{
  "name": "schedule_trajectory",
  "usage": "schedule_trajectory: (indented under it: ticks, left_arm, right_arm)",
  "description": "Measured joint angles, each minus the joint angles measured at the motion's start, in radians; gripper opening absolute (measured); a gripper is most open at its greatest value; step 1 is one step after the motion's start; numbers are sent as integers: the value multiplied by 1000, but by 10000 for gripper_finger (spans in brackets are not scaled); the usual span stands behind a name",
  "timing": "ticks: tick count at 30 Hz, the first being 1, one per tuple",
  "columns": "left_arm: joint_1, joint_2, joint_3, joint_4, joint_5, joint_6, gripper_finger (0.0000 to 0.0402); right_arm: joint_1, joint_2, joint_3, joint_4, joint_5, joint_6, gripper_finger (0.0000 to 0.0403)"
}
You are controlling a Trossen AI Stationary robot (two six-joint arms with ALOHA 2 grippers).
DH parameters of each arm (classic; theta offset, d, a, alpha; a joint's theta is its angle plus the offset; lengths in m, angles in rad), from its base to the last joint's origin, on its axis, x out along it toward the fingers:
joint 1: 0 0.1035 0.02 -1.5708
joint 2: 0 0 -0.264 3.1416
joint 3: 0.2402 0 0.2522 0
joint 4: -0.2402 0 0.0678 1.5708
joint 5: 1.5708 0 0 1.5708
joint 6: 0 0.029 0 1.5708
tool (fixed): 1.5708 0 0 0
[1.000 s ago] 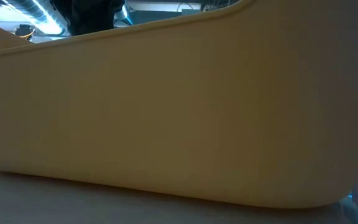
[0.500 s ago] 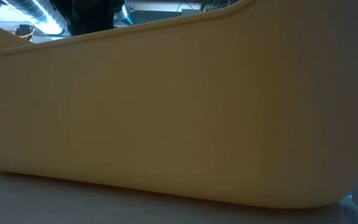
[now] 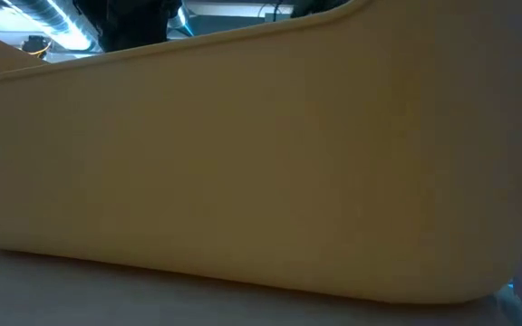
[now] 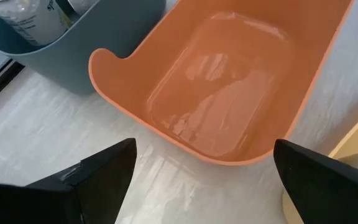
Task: Sort soda cans
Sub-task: Put the blue soda can into the yellow bin, then put the blue soda can from the yellow bin into the dark blue bin
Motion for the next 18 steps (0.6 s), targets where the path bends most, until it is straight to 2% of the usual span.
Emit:
schedule_trajectory:
  ticks: [4,11,18]
  left_arm:
    - [-7,0,0,50,15,8,368]
    - [-56,0,0,228,220,78,368]
    - [-129,65,1,255,230,-32,368]
  right_arm:
    - [23,-90,4,-4,-12,49,347]
    - [132,-182,3,-13,-18,88,347]
    - [229,-211,3,-34,19,98,347]
